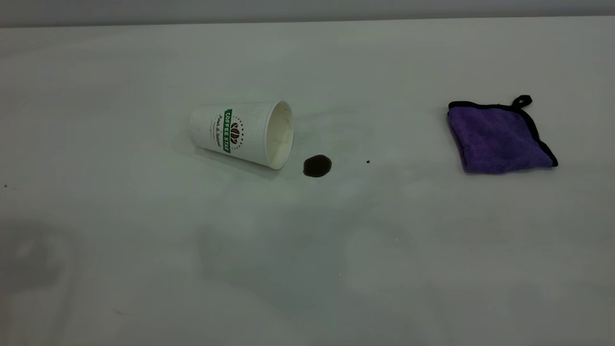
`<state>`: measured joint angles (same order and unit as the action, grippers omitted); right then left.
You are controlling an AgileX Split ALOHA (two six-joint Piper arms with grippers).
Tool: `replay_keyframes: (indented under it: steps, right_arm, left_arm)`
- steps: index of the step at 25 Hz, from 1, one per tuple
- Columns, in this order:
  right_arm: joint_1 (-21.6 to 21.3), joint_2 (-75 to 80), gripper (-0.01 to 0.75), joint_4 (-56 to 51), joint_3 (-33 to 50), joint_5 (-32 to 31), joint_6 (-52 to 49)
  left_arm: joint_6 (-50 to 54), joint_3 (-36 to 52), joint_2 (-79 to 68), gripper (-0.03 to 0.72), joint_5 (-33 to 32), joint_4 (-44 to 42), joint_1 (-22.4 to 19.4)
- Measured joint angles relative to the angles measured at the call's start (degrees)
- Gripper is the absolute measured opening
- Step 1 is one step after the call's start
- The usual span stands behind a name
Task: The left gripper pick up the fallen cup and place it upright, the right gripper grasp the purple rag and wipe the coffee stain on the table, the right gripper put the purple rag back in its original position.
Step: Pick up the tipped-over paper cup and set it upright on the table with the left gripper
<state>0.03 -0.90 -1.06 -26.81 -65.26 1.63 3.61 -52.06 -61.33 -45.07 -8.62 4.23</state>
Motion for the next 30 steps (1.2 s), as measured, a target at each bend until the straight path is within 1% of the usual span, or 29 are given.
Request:
replay_keyframes:
  steps: [2,5,7,10,14,17,19,24,27,30]
  right_arm:
    - [0.00,0.00,0.588,0.00,0.00,0.00,0.00]
    - [0.00,0.00,0.588,0.00,0.00,0.00,0.00]
    - [0.00,0.00,0.588,0.00,0.00,0.00,0.00]
    - [0.00,0.00,0.588,0.00,0.00,0.00,0.00]
    - [0.00,0.00,0.588,0.00,0.00,0.00,0.04]
    - [0.00,0.00,0.588,0.00,0.00,0.00,0.04]
    - [0.00,0.00,0.588,0.00,0.00,0.00,0.04]
    - [0.00,0.00,0.588,0.00,0.00,0.00,0.04]
    - [0.00,0.00,0.588,0.00,0.00,0.00,0.04]
    - [0.00,0.00,0.588,0.00,0.00,0.00,0.04]
  left_arm:
    - [0.16,-2.50,-6.14,0.710,0.63,-0.31,2.03]
    - [2.47,-6.29,-14.47,0.708,2.26,-1.65,6.60]
    - [6.27,-8.91,-19.91,0.708,3.98,-4.76,10.74]
    - [14.65,-13.27,-28.76,0.708,5.64,-12.14,17.15]
    - [22.50,-20.86,-40.67,0.708,4.92,-19.67,25.35]
    - [24.99,-26.87,-48.33,0.708,2.85,-21.79,30.03]
    - [25.46,-30.53,-52.96,0.708,1.56,-22.37,32.43]
    - [25.80,-37.60,-61.77,0.703,0.42,-24.50,36.53]
    - [26.45,-41.11,-66.86,0.696,-0.19,-26.24,38.36]
    - [27.28,-43.08,-70.98,0.687,0.01,-28.42,39.32]
